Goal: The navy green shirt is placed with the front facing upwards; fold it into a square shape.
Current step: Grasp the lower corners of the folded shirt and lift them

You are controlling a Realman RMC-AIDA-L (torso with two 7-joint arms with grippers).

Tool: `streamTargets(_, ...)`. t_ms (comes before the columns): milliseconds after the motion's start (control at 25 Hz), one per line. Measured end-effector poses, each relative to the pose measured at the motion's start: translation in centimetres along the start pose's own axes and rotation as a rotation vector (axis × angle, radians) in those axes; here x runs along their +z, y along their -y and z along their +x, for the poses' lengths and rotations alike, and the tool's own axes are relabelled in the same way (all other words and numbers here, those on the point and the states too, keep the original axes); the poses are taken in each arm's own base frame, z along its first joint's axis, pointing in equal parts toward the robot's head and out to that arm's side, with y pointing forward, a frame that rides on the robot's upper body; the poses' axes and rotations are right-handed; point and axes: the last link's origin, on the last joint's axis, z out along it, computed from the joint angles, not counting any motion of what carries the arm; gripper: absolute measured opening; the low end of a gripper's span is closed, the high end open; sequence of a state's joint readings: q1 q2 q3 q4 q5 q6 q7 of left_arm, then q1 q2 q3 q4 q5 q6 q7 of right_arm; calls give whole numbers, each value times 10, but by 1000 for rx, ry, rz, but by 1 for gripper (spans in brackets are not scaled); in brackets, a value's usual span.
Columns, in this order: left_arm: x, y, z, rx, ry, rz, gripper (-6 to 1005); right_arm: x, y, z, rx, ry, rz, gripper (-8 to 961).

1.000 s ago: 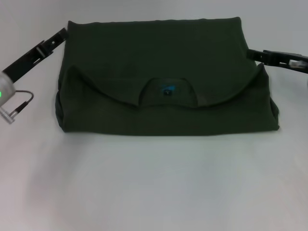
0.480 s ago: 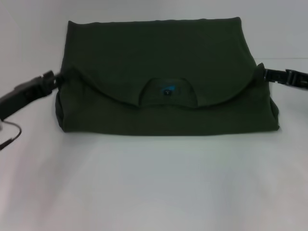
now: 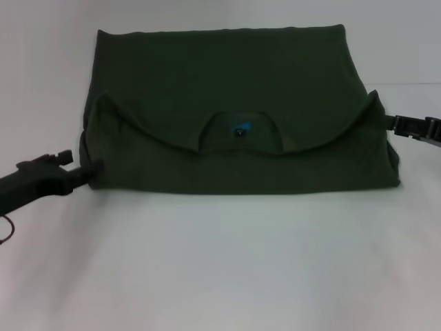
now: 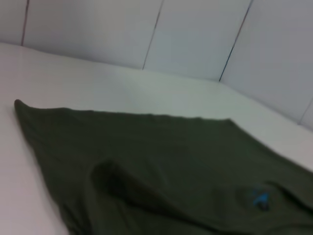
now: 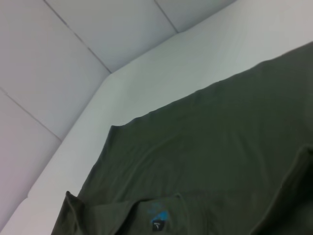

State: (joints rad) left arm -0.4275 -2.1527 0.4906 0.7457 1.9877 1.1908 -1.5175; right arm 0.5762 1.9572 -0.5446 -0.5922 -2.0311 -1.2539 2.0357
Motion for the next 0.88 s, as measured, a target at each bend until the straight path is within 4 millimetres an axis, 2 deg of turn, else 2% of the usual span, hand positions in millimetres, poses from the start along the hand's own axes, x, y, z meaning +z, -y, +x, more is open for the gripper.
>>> streamTargets(400, 24, 0, -22, 178, 165, 94, 754, -2, 4, 3, 45, 14, 16, 615)
streamTargets(880, 37, -7, -20, 228, 188, 70, 747, -3, 6, 4, 70, 28, 17, 616)
